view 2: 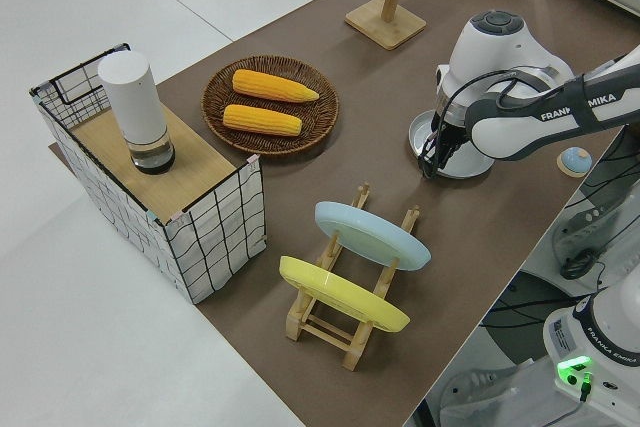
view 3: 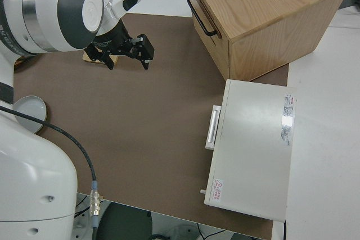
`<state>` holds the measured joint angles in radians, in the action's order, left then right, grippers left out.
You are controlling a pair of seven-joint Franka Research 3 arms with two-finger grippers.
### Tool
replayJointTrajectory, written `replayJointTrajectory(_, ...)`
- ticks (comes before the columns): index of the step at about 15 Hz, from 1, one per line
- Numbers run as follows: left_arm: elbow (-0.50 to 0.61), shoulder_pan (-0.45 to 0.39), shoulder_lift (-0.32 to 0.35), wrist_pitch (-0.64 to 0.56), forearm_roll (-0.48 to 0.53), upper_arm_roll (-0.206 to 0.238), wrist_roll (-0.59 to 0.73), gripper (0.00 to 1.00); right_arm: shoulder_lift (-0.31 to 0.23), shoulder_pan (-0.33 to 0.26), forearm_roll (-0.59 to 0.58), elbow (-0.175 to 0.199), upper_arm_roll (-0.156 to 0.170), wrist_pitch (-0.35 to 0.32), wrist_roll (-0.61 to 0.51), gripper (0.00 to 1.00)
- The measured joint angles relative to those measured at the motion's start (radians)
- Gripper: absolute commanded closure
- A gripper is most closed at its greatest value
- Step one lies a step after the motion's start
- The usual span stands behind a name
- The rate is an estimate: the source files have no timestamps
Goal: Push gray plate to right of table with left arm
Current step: 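Push the gray plate with the left gripper across the table toward the toaster oven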
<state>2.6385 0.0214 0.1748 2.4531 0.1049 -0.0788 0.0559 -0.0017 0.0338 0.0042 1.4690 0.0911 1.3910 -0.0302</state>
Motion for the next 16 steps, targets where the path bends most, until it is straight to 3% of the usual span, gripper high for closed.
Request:
replayJointTrajectory(7,0.000,0.010,-0.002,0.009,0.021,0.002,-0.029,1.00,0.000,0.000,0.000,0.000,0.000,0.000,0.000,0.017)
replayJointTrajectory(16,-0.085,0.240,-0.085,0.039,0.038,0.000,-0.332,1.00,0.000,0.000,0.000,0.000,0.000,0.000,0.000,0.017)
